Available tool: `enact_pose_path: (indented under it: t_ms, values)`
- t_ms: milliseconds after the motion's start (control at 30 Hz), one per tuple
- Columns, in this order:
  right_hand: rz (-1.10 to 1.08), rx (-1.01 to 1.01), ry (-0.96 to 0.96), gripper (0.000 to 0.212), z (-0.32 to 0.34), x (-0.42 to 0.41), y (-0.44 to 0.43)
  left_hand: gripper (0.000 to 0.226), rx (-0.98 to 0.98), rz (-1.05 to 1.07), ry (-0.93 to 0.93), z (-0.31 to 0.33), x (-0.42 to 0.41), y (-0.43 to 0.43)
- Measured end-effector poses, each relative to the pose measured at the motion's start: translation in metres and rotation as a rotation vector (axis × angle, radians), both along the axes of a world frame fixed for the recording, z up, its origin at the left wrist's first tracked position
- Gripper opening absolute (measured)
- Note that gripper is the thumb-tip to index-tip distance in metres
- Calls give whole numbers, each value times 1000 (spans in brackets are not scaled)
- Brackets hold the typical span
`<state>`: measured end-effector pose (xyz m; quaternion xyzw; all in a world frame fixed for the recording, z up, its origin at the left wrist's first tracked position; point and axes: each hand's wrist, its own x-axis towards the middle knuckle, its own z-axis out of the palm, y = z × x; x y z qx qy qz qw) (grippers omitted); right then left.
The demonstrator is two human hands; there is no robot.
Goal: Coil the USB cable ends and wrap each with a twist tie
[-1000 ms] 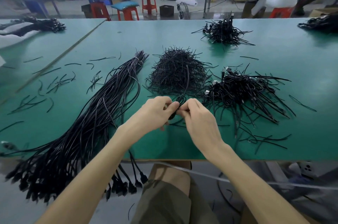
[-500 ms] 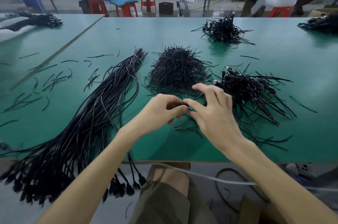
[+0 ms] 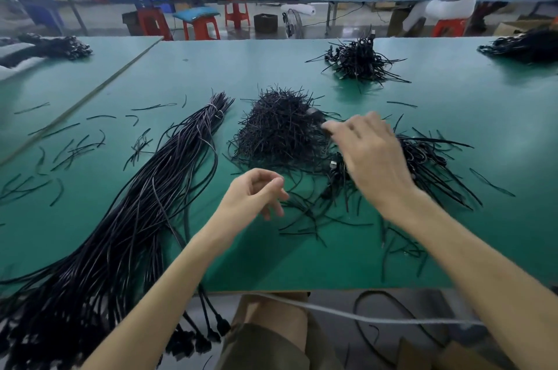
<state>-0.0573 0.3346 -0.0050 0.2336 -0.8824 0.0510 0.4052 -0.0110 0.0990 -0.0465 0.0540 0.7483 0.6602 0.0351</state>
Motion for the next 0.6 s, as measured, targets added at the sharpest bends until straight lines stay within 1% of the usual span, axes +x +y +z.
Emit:
enact_pose_path:
  t_ms: [33, 100, 133, 200, 233, 300, 400, 467, 533, 600]
  values:
    - [-78, -15, -33, 42, 3, -14, 10, 15, -37, 9, 0, -4, 0, 1]
    - [-236, -61, -127, 34, -1, -36, 31, 11, -110, 2, 14, -13, 1, 3]
    - [-311, -87, -190, 30, -9, -42, 39, 11, -137, -3, 27, -18, 1, 3]
    - [-404, -124, -313, 30, -32, -45, 47, 10, -165, 1, 51, -24, 2, 1]
    - [-412, -136, -356, 32, -42, -44, 47, 10, -167, 5, 60, -26, 1, 1]
    - [-407, -129, -382, 32, -55, -44, 44, 11, -170, 13, 65, -27, 0, -1]
    - [-447, -120, -434, 28, -51, -48, 38, 11, -211, -7, 68, -29, 2, -2]
    - [-436, -144, -487, 34, -49, -48, 37, 12, -206, -9, 79, -28, 4, -4]
    - [-373, -213, -546, 44, -44, -43, 37, 15, -182, 7, 93, -24, 6, -6]
    - [-280, -283, -590, 50, -39, -33, 39, 19, -163, 19, 96, -17, 10, -3]
